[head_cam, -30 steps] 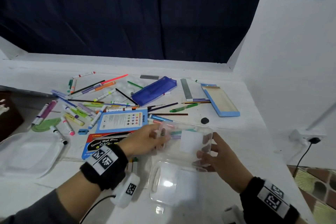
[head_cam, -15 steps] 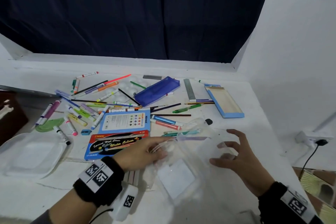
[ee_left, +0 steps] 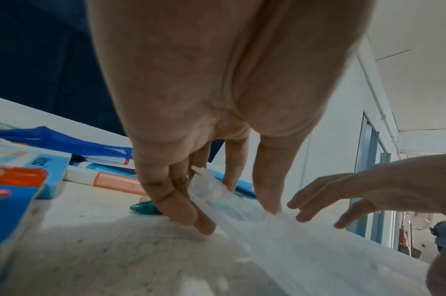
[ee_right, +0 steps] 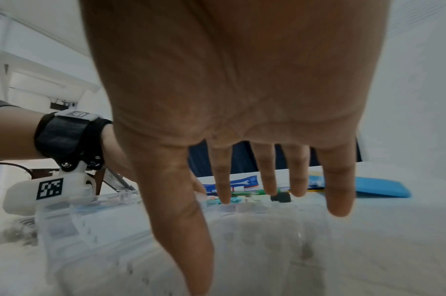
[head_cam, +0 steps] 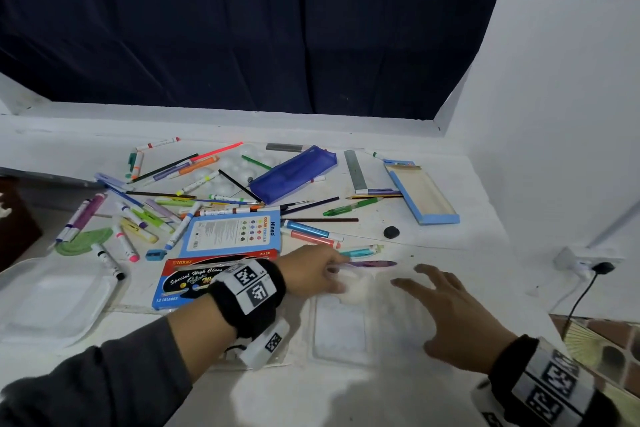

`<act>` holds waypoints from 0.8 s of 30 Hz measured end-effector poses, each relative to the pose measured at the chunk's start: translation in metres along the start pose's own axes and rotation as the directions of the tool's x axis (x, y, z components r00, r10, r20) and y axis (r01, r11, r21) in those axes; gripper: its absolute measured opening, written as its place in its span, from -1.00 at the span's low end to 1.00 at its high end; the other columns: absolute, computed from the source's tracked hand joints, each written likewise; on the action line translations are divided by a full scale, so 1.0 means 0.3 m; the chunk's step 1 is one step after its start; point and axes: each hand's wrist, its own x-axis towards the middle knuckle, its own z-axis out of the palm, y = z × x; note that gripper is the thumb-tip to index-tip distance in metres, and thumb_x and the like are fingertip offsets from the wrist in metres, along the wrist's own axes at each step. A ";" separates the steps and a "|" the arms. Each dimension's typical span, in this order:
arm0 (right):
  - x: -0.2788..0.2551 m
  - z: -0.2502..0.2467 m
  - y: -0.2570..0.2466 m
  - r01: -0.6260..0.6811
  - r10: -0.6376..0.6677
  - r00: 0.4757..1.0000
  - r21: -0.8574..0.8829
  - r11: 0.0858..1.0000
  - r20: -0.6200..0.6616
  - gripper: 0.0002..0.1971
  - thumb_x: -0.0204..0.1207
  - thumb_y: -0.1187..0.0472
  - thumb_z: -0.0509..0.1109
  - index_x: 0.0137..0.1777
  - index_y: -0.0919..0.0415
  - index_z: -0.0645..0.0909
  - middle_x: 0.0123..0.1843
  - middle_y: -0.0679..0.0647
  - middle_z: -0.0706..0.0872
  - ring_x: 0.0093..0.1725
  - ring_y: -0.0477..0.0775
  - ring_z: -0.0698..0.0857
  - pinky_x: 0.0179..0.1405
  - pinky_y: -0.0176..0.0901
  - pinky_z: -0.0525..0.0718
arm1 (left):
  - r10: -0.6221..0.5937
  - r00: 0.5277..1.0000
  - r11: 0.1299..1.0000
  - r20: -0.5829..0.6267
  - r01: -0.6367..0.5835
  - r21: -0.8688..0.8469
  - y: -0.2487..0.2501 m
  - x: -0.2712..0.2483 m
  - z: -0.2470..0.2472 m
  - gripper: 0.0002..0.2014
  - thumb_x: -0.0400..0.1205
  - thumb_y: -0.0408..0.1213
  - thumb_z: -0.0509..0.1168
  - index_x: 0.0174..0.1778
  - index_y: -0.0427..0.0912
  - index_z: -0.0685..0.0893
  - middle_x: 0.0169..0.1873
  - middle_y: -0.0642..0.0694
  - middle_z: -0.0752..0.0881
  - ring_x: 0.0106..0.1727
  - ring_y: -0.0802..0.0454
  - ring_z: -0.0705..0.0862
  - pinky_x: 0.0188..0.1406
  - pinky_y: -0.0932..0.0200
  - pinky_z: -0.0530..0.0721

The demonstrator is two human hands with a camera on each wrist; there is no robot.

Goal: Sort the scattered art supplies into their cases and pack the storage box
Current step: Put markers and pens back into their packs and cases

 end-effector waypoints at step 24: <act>0.126 0.055 -0.227 0.197 -0.181 0.980 -0.304 0.932 0.079 -0.23 0.57 -0.42 0.13 0.69 -0.19 -0.04 0.75 0.19 -0.11 0.72 0.31 -0.04 0.55 0.30 0.33 | -0.006 0.972 0.988 -0.234 0.042 0.149 -0.250 -0.339 0.092 -0.27 0.54 0.00 0.51 0.63 0.13 0.39 0.52 0.17 0.50 0.52 0.20 0.44 0.54 0.24 0.40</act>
